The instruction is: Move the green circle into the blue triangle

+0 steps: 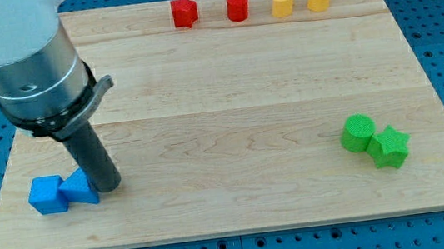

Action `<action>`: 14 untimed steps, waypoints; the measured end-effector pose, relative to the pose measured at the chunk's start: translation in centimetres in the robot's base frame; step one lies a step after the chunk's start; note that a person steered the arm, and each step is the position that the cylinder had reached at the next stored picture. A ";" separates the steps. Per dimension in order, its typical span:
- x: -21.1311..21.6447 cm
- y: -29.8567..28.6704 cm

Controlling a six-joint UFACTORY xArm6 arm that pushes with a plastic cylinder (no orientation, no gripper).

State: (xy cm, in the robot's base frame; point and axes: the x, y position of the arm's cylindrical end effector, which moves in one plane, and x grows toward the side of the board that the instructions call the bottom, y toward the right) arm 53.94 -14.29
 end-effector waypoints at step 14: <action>-11.4 15.4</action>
State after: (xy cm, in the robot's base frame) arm 42.59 1.09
